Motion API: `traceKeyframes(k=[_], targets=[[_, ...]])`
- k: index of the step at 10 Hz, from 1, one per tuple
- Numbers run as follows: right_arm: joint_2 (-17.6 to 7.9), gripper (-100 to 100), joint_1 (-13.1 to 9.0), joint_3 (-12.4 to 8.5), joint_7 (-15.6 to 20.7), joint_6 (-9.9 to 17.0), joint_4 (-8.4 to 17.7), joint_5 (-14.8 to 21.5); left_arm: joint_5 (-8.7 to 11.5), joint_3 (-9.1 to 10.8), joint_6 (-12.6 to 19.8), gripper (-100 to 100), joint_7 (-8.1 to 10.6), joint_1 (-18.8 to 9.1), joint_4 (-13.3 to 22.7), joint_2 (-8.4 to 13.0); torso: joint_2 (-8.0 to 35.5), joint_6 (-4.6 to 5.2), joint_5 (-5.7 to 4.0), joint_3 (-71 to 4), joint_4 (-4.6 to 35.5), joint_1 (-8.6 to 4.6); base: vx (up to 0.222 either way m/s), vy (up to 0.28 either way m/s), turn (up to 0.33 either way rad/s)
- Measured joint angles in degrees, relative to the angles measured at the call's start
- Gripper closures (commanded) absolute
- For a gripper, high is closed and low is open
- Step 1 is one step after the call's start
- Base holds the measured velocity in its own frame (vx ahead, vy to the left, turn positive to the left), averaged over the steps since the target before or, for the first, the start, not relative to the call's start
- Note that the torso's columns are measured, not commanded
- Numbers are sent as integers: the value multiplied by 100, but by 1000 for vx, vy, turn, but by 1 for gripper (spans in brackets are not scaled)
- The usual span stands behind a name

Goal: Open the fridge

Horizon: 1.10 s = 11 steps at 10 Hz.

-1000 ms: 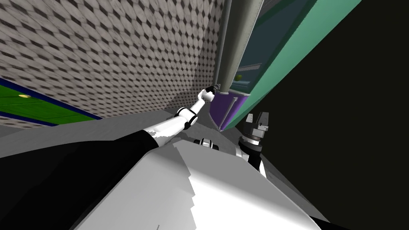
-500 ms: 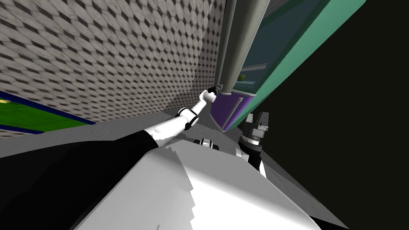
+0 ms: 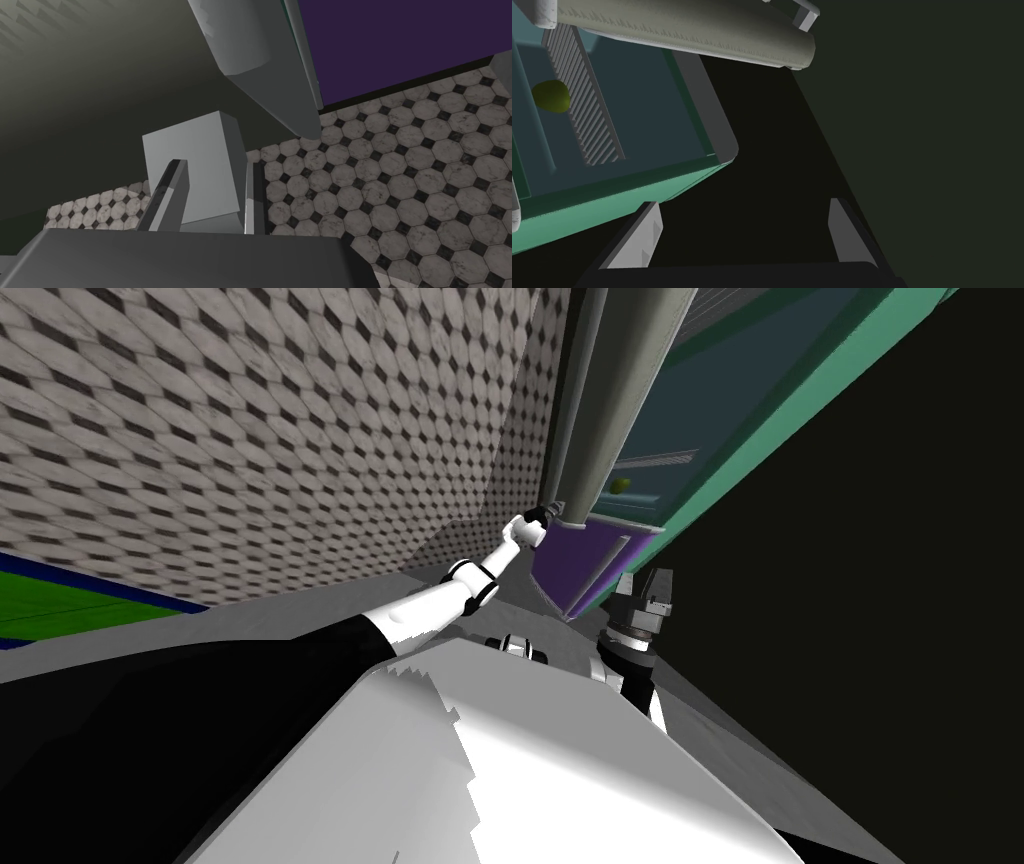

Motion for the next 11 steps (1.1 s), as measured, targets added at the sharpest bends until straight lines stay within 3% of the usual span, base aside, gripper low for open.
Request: traceKeyframes(k=[6, 11], targets=[[0, 0, 0, 0, 0, 0, 0, 0, 317, -227, -80, 100, -76, -154, 142, -156, -12, 1, -1, -11, 6, -6, 48, 306, -82], [0, 0, 0, 0, 0, 0, 0, 0, 500, -400, -6, 100, -124, -139, -87, -270, 17, 9, -2, 10, 2, 1, 57, 296, -79]])
